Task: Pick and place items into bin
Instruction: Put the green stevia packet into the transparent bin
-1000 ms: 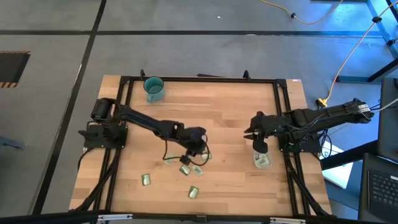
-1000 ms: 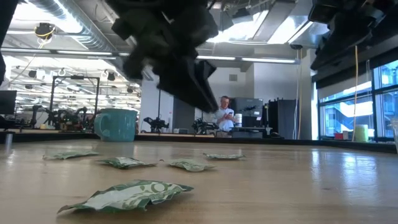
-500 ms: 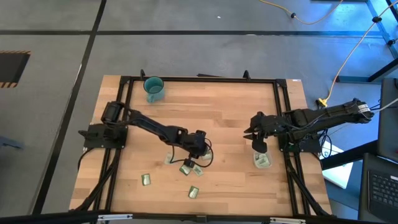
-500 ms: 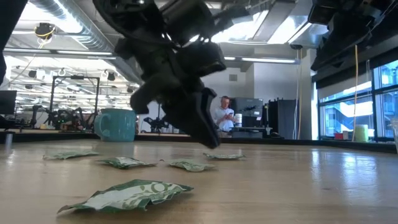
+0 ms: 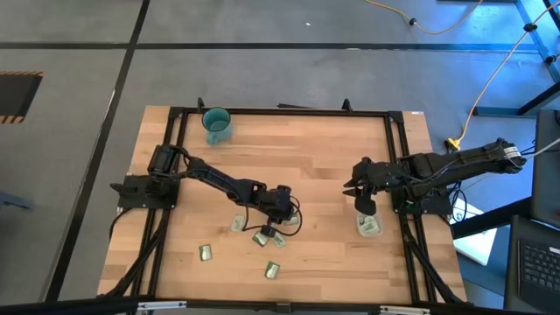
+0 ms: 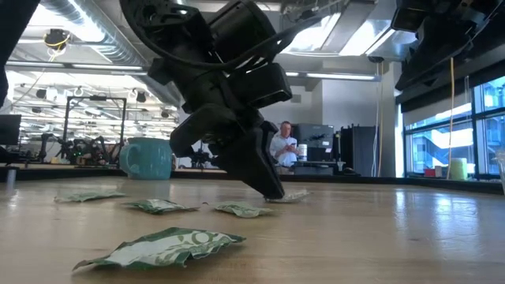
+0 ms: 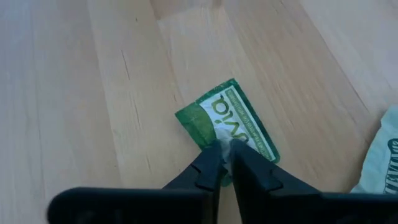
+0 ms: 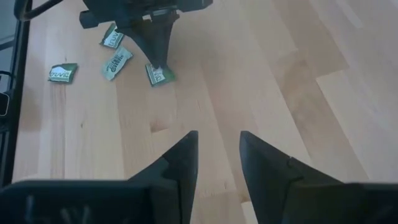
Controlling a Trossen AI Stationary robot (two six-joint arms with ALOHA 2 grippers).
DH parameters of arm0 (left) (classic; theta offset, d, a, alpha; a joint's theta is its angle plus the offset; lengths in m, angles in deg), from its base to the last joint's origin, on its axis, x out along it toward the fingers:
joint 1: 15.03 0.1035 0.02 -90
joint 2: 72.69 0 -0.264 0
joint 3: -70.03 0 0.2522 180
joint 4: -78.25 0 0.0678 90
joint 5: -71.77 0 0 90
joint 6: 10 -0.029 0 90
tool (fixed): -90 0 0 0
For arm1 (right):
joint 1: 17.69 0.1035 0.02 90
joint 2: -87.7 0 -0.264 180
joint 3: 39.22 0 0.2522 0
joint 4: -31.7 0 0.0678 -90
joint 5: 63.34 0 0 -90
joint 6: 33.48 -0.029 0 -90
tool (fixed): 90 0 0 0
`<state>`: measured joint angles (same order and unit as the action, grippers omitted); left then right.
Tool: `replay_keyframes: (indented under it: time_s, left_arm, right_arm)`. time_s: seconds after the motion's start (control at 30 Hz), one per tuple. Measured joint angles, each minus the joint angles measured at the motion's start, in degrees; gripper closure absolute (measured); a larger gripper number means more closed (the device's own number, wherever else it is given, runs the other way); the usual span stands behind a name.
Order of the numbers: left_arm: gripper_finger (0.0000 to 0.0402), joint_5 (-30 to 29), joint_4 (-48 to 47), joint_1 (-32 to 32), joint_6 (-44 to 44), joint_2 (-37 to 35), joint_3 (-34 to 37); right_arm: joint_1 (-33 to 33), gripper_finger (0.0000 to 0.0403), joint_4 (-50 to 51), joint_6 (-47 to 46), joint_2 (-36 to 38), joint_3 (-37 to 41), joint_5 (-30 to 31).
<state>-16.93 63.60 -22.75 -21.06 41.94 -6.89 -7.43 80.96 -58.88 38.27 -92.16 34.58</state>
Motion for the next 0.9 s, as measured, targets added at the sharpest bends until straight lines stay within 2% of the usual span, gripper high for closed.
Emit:
replay_keyframes:
  time_s: [0.13,0.43,0.57,0.73,0.9]
  left_arm:
    - [0.0397,-0.05,-0.11,-0.01,0.25,0.02,0.05]
    - [0.0398,-1.83,-1.72,0.02,1.30,-3.81,0.57]
    - [0.0399,-9.14,1.46,0.01,0.08,-7.35,0.28]
    - [0.0398,-18.06,7.71,0.00,-4.91,-8.44,0.39]
    - [0.0399,-21.93,13.37,-0.04,-9.86,-8.48,0.35]
  right_arm:
    - [-0.01,0.0281,0.00,-0.01,0.00,0.00,0.00]
    - [-0.02,0.0281,-2.41,0.14,-0.13,0.00,0.00]
    - [-0.02,0.0281,-6.45,0.41,-0.54,0.00,0.00]
    - [-0.02,0.0281,-10.16,-2.29,-1.95,0.00,0.01]
    - [-0.02,0.0275,-12.30,-4.38,-4.26,0.00,0.02]
